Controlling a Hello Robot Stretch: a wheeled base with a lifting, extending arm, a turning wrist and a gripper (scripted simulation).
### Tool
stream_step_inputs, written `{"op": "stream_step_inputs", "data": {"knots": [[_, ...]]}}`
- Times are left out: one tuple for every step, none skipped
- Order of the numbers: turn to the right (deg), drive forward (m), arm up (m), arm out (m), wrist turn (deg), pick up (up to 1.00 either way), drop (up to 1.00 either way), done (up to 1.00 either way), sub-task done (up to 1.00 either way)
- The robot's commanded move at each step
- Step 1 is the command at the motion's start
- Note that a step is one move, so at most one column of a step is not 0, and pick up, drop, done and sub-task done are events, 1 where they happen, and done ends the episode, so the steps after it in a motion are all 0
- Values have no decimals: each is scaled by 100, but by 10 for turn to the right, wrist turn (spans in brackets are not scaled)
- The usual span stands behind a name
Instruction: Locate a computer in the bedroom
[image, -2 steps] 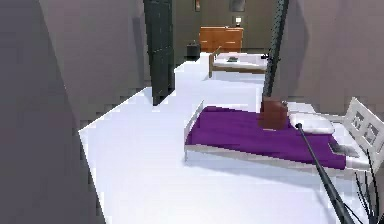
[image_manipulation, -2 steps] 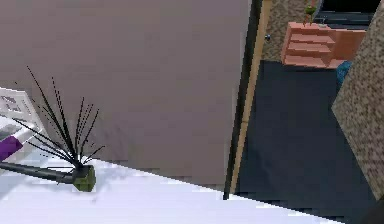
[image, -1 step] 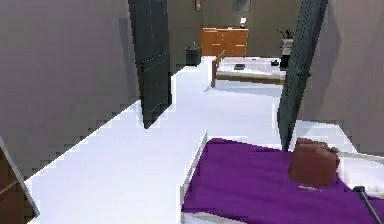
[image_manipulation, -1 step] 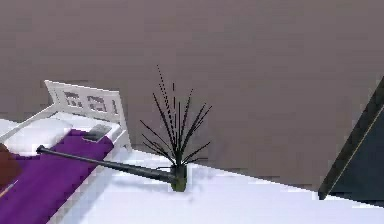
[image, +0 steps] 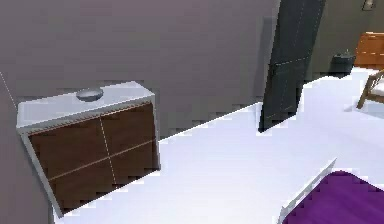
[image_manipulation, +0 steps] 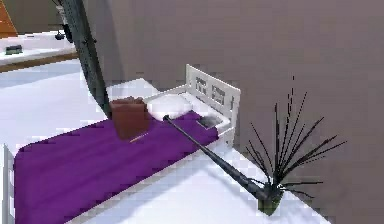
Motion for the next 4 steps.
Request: {"op": "stream_step_inputs", "data": {"knots": [[0, 85, 0, 0, 0, 0, 0, 0, 0], [450, 0, 0, 0, 0, 0, 0, 0, 0], [60, 0, 0, 0, 0, 0, 0, 0, 0], [0, 100, 0, 0, 0, 0, 0, 0, 0]]}}
